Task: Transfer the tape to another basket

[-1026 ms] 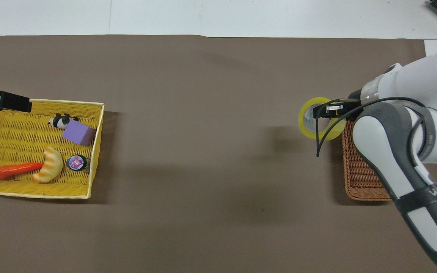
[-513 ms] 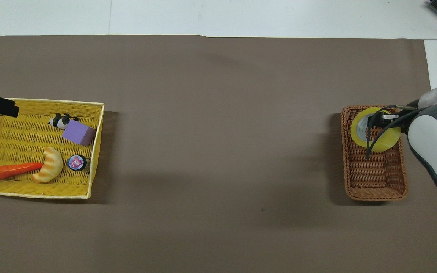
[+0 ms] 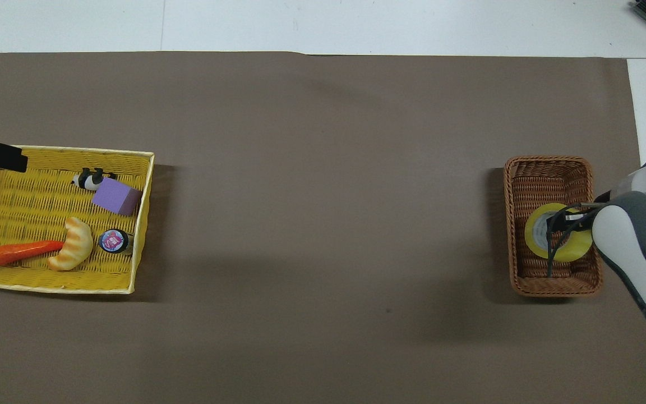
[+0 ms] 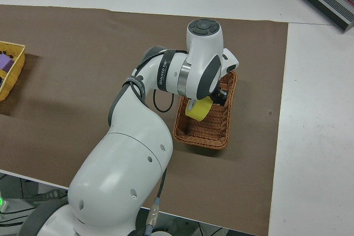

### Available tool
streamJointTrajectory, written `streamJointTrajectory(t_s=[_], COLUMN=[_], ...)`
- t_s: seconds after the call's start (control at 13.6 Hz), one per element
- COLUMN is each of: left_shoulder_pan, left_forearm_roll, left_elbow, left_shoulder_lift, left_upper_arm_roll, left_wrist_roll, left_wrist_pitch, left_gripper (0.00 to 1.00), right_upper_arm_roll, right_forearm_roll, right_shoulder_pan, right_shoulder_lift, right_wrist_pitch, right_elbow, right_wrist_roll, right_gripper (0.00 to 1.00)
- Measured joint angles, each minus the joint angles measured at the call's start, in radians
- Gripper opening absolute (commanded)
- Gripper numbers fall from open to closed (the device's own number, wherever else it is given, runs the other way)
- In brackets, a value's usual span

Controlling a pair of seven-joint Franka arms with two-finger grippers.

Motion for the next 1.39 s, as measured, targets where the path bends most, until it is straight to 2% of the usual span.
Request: streamJointTrajectory(t_s=[1.17,1.39], left_shoulder_pan=[0.000,0.000], left_forearm_roll=[0.000,0.000], left_elbow=[0.000,0.000], left_shoulder_lift=[0.000,0.000], left_upper_arm_roll=[0.000,0.000], left_wrist_roll=[0.000,0.000], left_wrist_pitch=[0.000,-0.001], left_gripper=[1.00,1.00], right_upper_arm_roll=[0.004,0.013], right_forearm_roll=[-0.001,-0.001], right_shoulder_pan=[-0.012,0.003], right_shoulder_lift=[-0.003,-0.003], right_wrist_pitch=[0.020,0.022], right_elbow=[-0.008,0.051], right_wrist_roll=[-0.003,-0.003], right_gripper=[1.00,1.00])
